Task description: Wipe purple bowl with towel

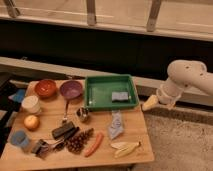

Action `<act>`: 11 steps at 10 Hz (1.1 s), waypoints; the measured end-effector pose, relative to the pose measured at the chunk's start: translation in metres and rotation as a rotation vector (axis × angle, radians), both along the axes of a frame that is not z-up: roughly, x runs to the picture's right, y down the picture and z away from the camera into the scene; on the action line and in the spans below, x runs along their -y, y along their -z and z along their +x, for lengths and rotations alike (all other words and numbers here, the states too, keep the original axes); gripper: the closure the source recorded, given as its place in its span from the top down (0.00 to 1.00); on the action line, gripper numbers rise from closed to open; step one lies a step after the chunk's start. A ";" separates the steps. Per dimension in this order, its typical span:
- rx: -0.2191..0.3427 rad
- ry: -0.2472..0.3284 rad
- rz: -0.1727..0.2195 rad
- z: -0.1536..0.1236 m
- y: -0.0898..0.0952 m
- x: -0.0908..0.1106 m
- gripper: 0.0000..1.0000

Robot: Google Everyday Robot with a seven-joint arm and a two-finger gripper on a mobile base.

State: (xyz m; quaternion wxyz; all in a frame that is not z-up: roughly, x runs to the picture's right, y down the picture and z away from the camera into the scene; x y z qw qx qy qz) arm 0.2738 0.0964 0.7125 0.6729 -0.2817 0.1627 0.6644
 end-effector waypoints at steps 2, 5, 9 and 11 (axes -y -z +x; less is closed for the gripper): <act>0.000 0.000 0.000 0.000 0.000 0.000 0.80; 0.000 0.000 0.000 0.000 0.000 0.000 0.80; 0.001 0.001 0.001 0.000 0.000 0.000 0.80; 0.008 0.051 0.049 -0.010 0.007 0.003 0.80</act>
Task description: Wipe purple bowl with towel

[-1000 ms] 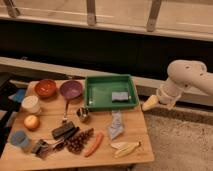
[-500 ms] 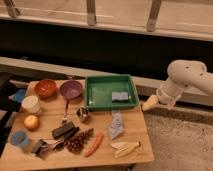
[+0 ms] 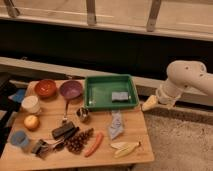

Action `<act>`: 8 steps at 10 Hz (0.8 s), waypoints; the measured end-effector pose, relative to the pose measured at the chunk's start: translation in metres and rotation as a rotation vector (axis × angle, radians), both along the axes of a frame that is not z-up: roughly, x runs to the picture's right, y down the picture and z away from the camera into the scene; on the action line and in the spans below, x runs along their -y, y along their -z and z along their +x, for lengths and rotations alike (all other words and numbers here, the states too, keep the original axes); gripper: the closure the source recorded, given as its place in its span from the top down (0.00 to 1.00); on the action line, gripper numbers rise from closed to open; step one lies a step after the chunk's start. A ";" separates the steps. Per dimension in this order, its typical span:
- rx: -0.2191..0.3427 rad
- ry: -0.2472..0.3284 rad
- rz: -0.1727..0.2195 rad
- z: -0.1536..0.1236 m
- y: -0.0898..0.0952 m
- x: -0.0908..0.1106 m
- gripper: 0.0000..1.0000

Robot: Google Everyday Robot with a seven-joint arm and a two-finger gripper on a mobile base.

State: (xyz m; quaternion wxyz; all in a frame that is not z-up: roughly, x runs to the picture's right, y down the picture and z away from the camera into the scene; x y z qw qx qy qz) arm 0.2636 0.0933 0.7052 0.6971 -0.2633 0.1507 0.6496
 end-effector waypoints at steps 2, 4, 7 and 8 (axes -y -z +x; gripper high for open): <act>0.015 0.061 0.045 -0.029 0.003 0.009 0.80; 0.049 0.121 0.081 -0.071 0.003 0.013 0.80; 0.112 0.203 0.061 -0.121 0.003 -0.008 0.80; 0.109 0.205 0.062 -0.118 0.003 -0.008 0.80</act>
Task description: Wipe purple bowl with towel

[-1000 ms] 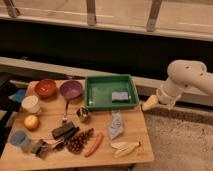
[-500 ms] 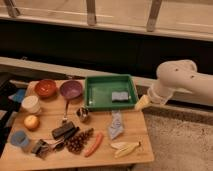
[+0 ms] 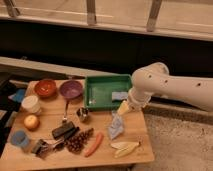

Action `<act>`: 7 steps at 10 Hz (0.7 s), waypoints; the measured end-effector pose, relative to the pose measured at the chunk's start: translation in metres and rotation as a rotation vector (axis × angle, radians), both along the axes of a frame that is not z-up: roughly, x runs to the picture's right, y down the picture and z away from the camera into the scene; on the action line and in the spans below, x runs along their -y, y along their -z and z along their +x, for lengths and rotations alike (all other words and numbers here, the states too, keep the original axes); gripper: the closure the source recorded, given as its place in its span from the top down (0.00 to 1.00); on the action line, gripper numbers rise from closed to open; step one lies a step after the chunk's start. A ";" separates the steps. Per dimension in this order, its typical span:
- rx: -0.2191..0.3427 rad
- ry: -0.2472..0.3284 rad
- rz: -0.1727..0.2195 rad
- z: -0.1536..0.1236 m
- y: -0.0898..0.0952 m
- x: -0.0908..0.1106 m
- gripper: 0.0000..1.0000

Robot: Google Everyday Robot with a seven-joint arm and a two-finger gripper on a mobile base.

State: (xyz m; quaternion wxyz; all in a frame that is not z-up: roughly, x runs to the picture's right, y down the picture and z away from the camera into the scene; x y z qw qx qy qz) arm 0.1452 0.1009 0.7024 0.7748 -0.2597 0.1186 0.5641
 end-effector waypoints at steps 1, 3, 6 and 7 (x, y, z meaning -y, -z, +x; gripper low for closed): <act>-0.004 0.001 0.001 0.003 0.000 0.000 0.80; 0.002 -0.001 -0.003 -0.002 0.000 0.000 0.80; 0.030 -0.001 -0.054 -0.017 -0.017 -0.021 0.80; 0.039 -0.003 -0.075 -0.022 -0.025 -0.030 0.80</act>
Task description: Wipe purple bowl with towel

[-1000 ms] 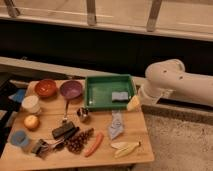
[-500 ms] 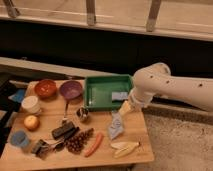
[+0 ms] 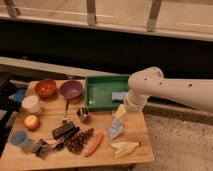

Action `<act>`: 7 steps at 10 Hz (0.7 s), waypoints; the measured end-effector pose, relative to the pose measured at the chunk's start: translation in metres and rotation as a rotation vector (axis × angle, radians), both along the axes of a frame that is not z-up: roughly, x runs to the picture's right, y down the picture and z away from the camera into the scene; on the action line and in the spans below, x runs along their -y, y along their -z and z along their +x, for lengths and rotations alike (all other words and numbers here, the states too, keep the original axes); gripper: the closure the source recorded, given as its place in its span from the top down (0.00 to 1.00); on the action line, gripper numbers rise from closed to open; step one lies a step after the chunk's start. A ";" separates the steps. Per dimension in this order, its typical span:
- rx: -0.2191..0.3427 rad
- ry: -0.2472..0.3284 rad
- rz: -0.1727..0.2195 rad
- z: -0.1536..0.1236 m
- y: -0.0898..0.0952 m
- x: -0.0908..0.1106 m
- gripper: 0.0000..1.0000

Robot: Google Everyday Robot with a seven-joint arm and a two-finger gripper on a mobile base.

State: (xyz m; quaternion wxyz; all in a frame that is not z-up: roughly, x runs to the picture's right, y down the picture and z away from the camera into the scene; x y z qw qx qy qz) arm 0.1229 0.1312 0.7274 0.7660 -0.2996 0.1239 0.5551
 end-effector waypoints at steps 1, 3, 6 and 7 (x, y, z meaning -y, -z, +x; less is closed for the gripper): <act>0.011 -0.005 -0.039 -0.003 -0.015 -0.016 0.80; 0.023 -0.007 -0.078 -0.008 -0.029 -0.029 0.80; 0.035 -0.027 -0.136 -0.015 -0.054 -0.043 0.80; 0.039 -0.033 -0.149 -0.017 -0.059 -0.046 0.80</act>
